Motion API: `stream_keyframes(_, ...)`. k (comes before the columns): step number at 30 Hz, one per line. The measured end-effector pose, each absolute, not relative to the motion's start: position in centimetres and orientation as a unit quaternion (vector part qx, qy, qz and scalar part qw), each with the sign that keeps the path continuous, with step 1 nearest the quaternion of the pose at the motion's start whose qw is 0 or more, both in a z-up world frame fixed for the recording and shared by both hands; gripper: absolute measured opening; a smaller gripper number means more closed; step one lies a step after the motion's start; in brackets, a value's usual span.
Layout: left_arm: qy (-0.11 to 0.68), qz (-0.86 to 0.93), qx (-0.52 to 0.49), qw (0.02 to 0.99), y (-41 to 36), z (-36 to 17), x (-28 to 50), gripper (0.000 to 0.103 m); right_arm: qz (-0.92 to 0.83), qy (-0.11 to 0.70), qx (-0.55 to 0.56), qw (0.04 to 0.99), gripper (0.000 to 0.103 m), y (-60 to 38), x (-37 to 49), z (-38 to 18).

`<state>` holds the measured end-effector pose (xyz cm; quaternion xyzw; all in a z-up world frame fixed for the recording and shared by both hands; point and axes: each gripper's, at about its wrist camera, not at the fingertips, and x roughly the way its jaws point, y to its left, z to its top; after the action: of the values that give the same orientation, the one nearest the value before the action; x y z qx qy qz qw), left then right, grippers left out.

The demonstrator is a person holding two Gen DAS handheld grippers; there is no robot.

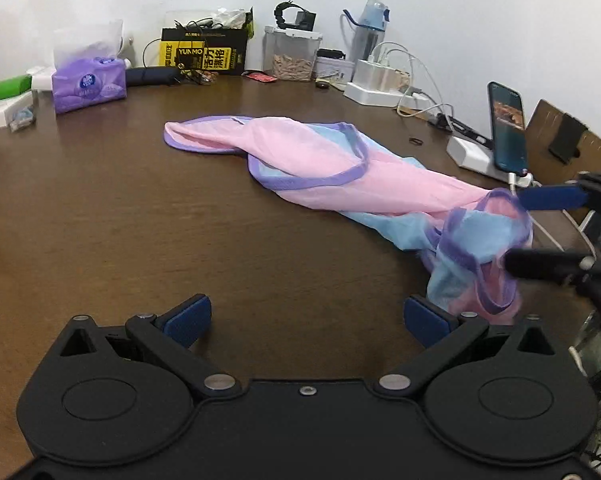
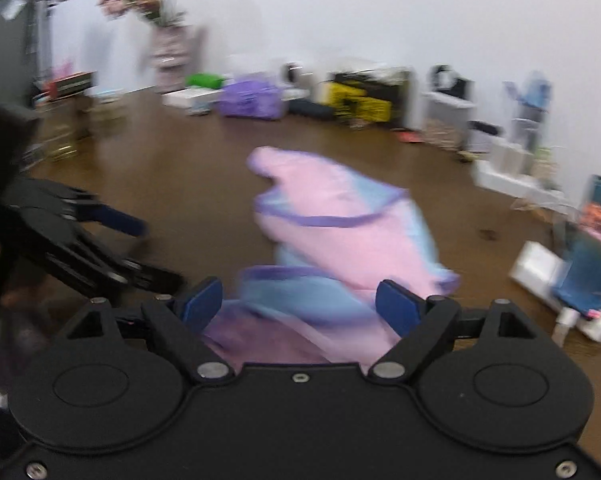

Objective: Fold clothes
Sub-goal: 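Grasp the pink-and-blue garment with the right gripper and lift it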

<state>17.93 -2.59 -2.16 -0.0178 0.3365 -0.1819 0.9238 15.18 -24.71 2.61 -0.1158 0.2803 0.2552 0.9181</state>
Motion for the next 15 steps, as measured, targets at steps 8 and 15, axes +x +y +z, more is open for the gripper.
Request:
stream_keyframes(8, 0.272, -0.111, -0.020, 0.956, -1.0, -1.6, 16.5, 0.103, 0.255, 0.341, -0.114, 0.897, 0.031, -22.1, 17.3, -0.3)
stream_keyframes(15, 0.193, -0.154, 0.048, 0.968, -3.7, 0.9, 15.9, 0.103, 0.268, 0.229, -0.033, 0.935, 0.008, -24.3, 18.3, 7.2)
